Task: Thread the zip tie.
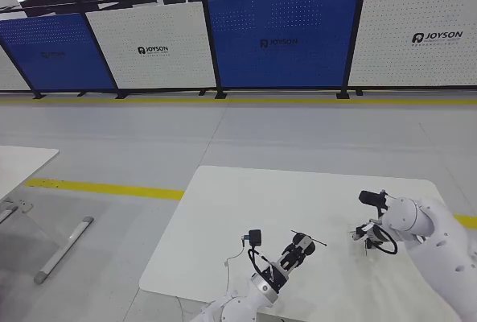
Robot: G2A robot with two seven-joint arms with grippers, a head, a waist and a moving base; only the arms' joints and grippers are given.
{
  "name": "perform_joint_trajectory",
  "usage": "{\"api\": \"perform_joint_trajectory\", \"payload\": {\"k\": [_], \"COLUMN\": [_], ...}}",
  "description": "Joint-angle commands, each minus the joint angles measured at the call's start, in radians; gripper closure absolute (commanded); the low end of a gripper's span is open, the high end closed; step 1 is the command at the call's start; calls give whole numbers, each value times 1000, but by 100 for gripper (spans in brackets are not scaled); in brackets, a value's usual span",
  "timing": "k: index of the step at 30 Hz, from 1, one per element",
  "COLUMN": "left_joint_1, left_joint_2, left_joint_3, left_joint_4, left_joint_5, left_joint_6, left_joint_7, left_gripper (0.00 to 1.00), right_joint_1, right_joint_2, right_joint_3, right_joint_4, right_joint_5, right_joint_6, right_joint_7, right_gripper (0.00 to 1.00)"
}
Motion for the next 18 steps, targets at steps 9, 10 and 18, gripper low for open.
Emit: {"api": "perform_joint_trajectory", "payload": {"k": [9, 10, 18], "left_joint_1": [0, 0, 0], "left_joint_2": [0, 0, 0], "left_joint_3": [0, 0, 0], "left_joint_4": [0, 0, 0], "left_joint_5": [0, 0, 0], "left_joint_6": [0, 0, 0], "left_joint_7": [0, 0, 0], "left_gripper": [100, 100, 100], "right_joint_1": [22, 23, 37], "right_joint_2": [-17, -19, -36], "right_joint_3": [-14, -16, -31], "right_joint_4": [51, 51, 79], "right_joint_5": [-17, -20, -45], "right_joint_6": [34, 37, 37], "right_joint_7": [-14, -14, -9], "right_gripper": [70, 70, 74]}}
